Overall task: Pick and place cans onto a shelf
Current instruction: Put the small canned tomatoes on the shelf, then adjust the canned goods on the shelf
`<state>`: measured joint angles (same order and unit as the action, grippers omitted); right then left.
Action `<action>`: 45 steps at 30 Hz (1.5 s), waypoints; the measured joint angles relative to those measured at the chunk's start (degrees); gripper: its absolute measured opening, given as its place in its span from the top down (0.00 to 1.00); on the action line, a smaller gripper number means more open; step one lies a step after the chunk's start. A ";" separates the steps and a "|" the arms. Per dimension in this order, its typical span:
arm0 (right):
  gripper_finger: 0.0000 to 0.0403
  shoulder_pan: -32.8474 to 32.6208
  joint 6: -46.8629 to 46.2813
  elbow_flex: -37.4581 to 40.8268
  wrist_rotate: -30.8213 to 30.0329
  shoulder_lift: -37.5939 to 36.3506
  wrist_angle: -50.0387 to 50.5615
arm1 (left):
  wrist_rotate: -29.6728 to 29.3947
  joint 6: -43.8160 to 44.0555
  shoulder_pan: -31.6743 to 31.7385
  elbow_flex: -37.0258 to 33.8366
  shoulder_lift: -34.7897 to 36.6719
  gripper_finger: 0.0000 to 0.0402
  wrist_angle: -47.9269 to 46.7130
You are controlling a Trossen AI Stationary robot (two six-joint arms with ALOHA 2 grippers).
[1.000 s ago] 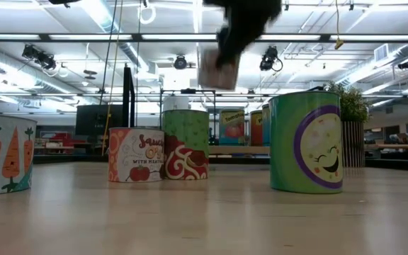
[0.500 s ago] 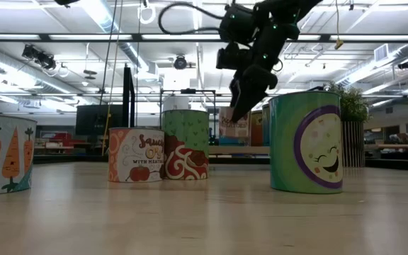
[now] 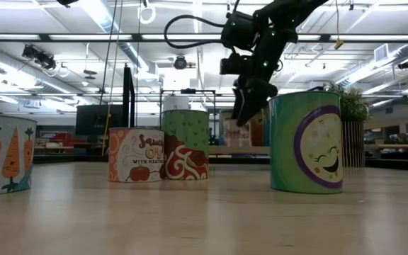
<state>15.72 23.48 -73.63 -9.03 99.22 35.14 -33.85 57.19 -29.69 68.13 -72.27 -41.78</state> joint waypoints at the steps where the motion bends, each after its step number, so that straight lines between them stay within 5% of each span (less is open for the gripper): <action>1: 0.10 -0.18 0.45 0.00 -0.70 0.00 0.25 | 0.00 0.00 0.00 -0.02 0.00 0.71 0.00; 13: 0.12 -2.87 0.53 0.02 -11.14 0.07 5.55 | 0.00 0.02 0.00 0.00 0.00 0.71 0.00; 32: 0.13 -7.34 -0.71 -1.38 -14.94 -4.82 16.32 | 0.62 -1.49 -0.09 -0.01 -0.04 0.71 -0.30; 45: 0.13 -8.72 6.75 -1.33 -18.34 -6.70 16.77 | 0.68 -2.40 -0.07 -0.02 -0.04 0.71 -0.44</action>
<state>7.01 30.23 -74.96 -27.37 92.51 51.91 -33.17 54.78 -29.77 68.12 -72.31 -42.22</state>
